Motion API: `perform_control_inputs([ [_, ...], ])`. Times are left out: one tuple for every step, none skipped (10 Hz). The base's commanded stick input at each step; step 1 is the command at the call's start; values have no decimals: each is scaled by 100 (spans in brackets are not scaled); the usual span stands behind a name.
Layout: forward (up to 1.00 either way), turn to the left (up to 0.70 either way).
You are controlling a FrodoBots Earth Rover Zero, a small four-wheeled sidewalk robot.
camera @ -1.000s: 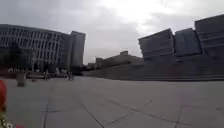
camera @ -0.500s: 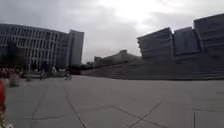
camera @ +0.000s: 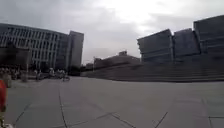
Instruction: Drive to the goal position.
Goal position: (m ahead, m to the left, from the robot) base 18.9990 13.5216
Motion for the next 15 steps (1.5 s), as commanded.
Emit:
perform_control_inputs([
  [70, 0],
  [70, 0],
  [70, 0],
  [70, 0],
  [70, 0],
  [70, 0],
  [70, 0],
  [70, 0],
  [70, 0],
  [70, 0],
  [70, 0],
  [70, 0],
  [70, 0],
  [70, 0],
  [70, 0],
])
